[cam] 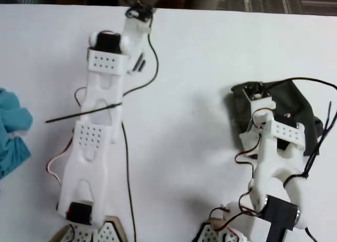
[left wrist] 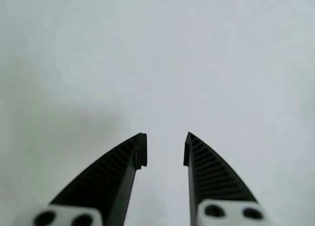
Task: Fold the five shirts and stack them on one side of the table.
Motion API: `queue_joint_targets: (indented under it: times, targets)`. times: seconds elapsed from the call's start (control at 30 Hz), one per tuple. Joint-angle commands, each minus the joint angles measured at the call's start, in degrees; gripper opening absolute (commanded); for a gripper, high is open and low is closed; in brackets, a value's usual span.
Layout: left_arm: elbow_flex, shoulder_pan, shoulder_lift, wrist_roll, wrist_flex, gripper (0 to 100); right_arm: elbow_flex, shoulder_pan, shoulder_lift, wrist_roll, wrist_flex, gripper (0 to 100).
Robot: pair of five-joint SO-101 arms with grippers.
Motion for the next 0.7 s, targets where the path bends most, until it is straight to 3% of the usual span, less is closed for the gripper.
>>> queue_joint_targets:
  times: [0.0, 0.23, 0.43, 0.67]
  targets:
    - [-1.9, -2.8, -5.7, -0.1, 1.1, 15, -0.2, 1.8, -2.8, 6.0, -2.2, 2.0]
    - [3.0, -6.6, -6.4, -0.1, 1.1, 15, -0.3, 2.1, -3.2, 9.7, -0.6, 3.3]
    - [6.8, -8.9, -6.4, -0.1, 1.1, 15, -5.5, 2.1, -3.2, 11.3, 6.3, 29.7]
    - [11.3, -9.9, -6.4, -0.1, 1.0, 15, -22.8, 6.9, -2.8, 6.4, 12.2, 26.3]
